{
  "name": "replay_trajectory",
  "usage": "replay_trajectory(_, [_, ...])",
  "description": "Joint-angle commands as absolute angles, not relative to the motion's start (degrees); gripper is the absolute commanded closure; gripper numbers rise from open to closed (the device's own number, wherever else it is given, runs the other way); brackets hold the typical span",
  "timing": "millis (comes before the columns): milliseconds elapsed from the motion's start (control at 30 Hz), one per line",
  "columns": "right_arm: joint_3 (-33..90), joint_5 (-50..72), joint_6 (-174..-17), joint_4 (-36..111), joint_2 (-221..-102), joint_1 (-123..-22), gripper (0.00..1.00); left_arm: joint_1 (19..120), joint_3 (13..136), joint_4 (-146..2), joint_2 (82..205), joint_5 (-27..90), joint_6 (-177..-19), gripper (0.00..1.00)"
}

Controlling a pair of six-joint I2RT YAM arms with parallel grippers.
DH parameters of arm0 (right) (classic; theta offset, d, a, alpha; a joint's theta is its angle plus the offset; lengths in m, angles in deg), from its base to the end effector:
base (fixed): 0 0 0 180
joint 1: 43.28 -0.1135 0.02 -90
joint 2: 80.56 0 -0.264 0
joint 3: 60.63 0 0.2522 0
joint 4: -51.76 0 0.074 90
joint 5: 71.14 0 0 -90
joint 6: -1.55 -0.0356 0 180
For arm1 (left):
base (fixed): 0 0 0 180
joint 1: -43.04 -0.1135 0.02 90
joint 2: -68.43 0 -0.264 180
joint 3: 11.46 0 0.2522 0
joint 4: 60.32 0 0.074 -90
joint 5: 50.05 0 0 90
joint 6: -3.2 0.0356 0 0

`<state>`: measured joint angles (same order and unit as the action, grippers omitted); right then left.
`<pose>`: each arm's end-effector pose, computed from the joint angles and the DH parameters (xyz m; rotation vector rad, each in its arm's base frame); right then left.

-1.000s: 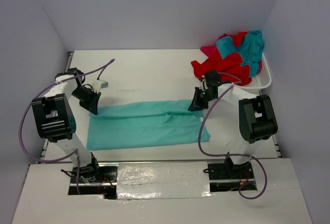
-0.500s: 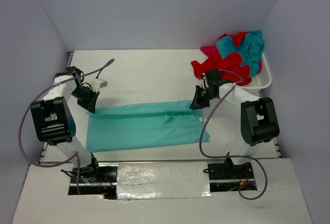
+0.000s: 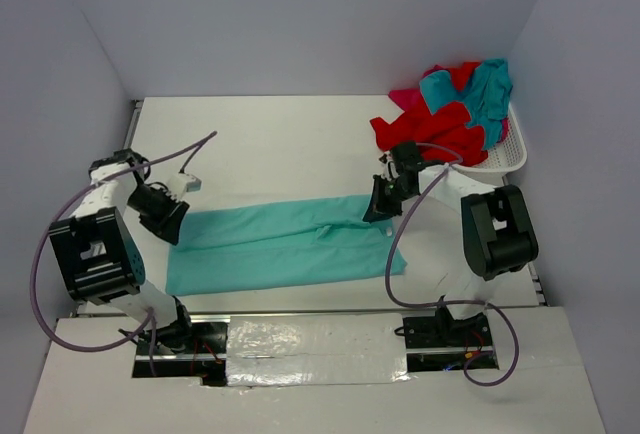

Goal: Fold and stack the t-shirts
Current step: Fold the other side of the tshirt into a rectangle

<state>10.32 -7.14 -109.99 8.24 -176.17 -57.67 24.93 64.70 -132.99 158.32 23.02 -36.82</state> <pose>0.3007 0.0933 0.1726 0.0505 2.8186 0.7859 0.2611 0.0745 0.2098 0.8117 2.7932 -0.3075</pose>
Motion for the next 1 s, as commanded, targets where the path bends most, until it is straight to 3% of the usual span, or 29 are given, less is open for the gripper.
replay_trajectory(0, [9.1,-7.8,-108.9,9.1,-177.0,-58.3,1.00,19.1,70.1,-140.8,157.0,20.8,-27.1,0.47])
replay_trajectory(67, [9.0,-7.0,-108.1,8.7,-177.1,-58.4,1.00,15.8,78.4,-147.2,159.6,17.6,-24.6,0.42])
replay_trajectory(167, [9.4,-6.5,-107.0,8.0,-177.9,-58.3,1.00,17.0,84.2,-147.0,163.3,17.9,-27.7,0.42])
replay_trajectory(433, [9.6,-5.5,-106.6,7.4,-177.3,-58.3,1.00,33.7,77.1,-129.0,163.0,20.7,-45.2,0.43])
replay_trajectory(467, [9.5,-5.4,-106.3,7.1,-177.2,-58.3,0.94,35.5,78.3,-128.8,164.0,19.7,-46.1,0.43])
replay_trajectory(500, [9.4,-5.2,-105.8,6.4,-177.4,-58.3,0.72,37.0,79.6,-129.0,164.8,17.2,-47.9,0.43])
replay_trajectory(600, [8.7,-5.3,-105.1,5.9,-177.2,-58.1,0.56,42.6,86.4,-128.7,168.2,14.5,-52.1,0.42])
replay_trajectory(700, [9.1,-5.2,-105.6,5.7,-174.5,-57.4,0.51,49.7,90.8,-128.7,171.2,11.9,-53.9,0.42])
replay_trajectory(867, [9.4,-4.8,-105.9,6.8,-168.5,-57.3,0.51,60.3,84.1,-122.3,172.8,18.3,-54.5,0.41])
replay_trajectory(900, [8.9,-4.7,-106.0,8.4,-167.4,-57.8,0.46,62.8,83.6,-121.2,172.9,18.6,-54.8,0.41])
replay_trajectory(967, [7.4,-7.1,-107.1,10.8,-168.3,-57.8,0.44,64.6,84.8,-117.2,174.2,16.5,-57.6,0.40])
